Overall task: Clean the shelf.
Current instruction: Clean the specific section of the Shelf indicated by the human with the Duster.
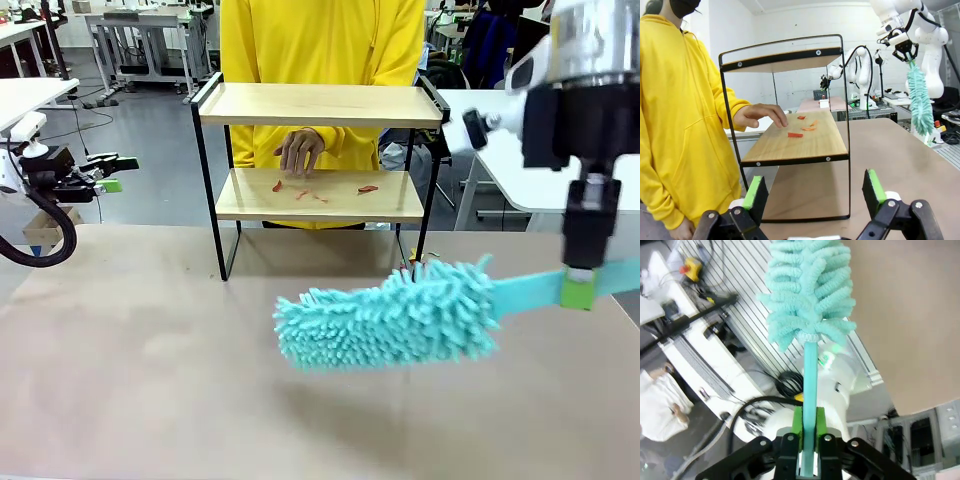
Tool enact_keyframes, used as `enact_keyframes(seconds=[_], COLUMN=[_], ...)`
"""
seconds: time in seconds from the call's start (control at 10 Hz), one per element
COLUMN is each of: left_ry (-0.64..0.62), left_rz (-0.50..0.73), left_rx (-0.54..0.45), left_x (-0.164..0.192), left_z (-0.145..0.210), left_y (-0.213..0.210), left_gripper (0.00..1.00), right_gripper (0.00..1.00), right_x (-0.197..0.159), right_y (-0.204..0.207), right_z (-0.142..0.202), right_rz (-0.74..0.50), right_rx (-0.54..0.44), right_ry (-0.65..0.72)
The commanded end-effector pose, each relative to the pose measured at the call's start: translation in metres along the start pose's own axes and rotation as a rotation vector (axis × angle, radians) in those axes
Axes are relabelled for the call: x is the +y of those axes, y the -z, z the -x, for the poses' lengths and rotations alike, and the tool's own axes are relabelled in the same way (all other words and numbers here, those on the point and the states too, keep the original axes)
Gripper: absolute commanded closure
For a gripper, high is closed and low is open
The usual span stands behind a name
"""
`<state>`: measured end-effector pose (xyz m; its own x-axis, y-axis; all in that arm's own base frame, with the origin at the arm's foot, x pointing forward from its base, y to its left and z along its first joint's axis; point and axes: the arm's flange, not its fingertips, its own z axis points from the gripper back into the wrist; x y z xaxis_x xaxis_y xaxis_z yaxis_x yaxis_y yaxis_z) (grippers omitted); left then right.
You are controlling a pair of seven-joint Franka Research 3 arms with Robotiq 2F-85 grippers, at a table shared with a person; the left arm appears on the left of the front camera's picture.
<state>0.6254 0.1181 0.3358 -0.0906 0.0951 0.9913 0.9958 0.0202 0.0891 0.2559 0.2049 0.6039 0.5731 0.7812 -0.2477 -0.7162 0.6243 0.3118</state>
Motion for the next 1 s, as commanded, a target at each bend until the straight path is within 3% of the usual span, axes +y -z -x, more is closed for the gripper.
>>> enact_keyframes(seconds=[0.0, 0.3, 0.7, 0.8, 0.9], left_ry=[0.018, 0.018, 0.018, 0.018, 0.018], left_rz=[-0.001, -0.001, -0.001, -0.001, -0.001], left_rx=[-0.001, -0.001, -0.001, -0.001, -0.001], left_x=[-0.001, -0.001, -0.001, -0.001, -0.001], left_z=[-0.003, -0.003, -0.003, -0.003, -0.003], left_y=[0.0, 0.0, 0.0, 0.0, 0.0], left_gripper=[0.0, 0.0, 0.0, 0.0, 0.0], right_gripper=[0.87, 0.87, 0.87, 0.87, 0.87], right_x=[0.033, 0.079, 0.092, 0.09, 0.096], right_y=[-0.018, -0.036, -0.033, -0.027, -0.026], right_z=[-0.021, -0.063, -0.13, -0.123, -0.12], right_rz=[-0.117, -0.189, -0.122, -0.115, -0.157], right_rx=[-0.129, -0.335, -0.45, -0.351, -0.449], right_ry=[0.13, 0.444, 0.698, 0.554, 0.589])
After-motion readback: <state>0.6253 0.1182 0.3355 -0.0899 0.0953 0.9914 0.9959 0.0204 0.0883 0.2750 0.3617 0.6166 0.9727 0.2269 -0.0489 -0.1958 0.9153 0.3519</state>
